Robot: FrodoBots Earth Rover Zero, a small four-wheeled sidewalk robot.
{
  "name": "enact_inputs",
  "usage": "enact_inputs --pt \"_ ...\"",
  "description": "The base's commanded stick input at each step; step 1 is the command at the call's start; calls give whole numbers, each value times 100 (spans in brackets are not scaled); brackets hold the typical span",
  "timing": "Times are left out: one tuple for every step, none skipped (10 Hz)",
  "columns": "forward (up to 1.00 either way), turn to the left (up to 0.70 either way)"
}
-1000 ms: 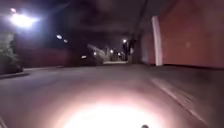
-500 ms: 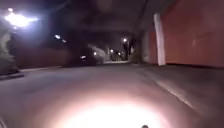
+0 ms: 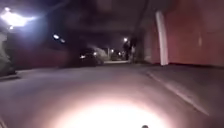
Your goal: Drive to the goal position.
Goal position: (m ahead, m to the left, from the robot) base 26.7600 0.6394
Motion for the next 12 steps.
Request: enact_inputs --pt "70 0" --pt "70 0" --pt "70 0" --pt "70 0" --pt "70 0" --pt "70 0" --pt "70 0" --pt "70 0" --pt "70 0" --pt "70 0" --pt "70 0" --pt "70 -8"
